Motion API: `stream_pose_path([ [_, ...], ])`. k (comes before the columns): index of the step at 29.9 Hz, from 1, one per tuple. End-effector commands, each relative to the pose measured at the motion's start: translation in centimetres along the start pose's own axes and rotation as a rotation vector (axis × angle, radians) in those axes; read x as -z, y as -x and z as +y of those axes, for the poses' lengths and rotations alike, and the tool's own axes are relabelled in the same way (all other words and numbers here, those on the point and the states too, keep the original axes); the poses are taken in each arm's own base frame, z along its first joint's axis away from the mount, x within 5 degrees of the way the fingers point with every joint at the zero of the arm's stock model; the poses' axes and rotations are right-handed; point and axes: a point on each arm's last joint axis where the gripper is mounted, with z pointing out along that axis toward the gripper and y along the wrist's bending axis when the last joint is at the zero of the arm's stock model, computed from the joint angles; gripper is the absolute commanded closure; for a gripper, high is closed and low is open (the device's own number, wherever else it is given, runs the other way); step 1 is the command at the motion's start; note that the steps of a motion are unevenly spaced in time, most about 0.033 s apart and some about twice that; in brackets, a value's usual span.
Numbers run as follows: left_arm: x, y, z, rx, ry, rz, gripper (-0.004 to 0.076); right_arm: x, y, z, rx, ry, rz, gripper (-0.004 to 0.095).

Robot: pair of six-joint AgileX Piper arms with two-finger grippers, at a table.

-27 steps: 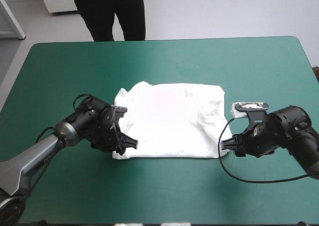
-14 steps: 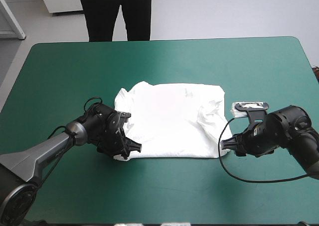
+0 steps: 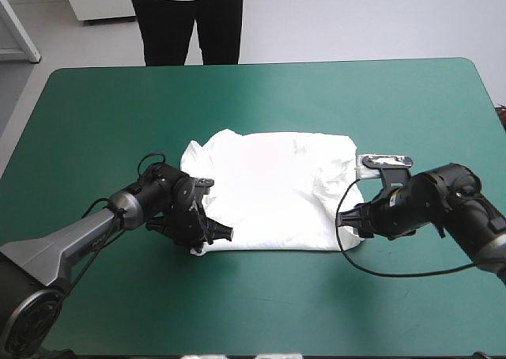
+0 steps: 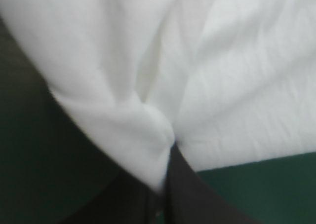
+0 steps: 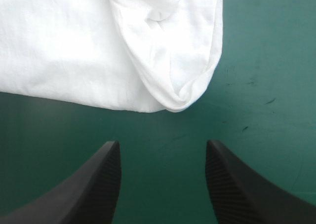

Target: Fold the cloth

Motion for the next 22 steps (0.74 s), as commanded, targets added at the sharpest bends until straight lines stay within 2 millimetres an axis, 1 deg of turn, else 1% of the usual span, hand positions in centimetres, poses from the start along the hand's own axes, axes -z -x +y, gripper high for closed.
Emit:
stream_pose_path([
  [1, -0.2, 0.6, 0.3, -0.026, 0.031, -0.053, 0.0734, -1.0, 1.2, 0.4, 0.009, 0.006, -0.007, 0.0416],
  [8, -0.2, 0.6, 0.2, -0.023, 0.021, -0.05, 0.0734, -5.0, 2.6, 0.4, -0.002, -0.022, 0.061, 0.0416],
  [12, -0.2, 0.5, 0.2, -0.037, 0.018, -0.048, 0.0734, -7.5, 2.2, 0.0, -0.011, -0.043, 0.107, 0.0417],
  [15, -0.2, 0.5, 0.2, -0.037, 0.02, -0.042, 0.0734, -9.2, 1.6, -0.4, -0.051, -0.049, 0.108, 0.0417],
  [19, -0.2, 0.5, 0.2, -0.039, 0.02, -0.042, 0.0734, -10.5, 1.4, -0.6, -0.061, -0.049, 0.093, 0.0417],
  [22, -0.2, 0.5, 0.2, -0.042, 0.02, -0.042, 0.0734, -11.1, 1.6, -0.6, -0.062, -0.049, 0.086, 0.0419],
])
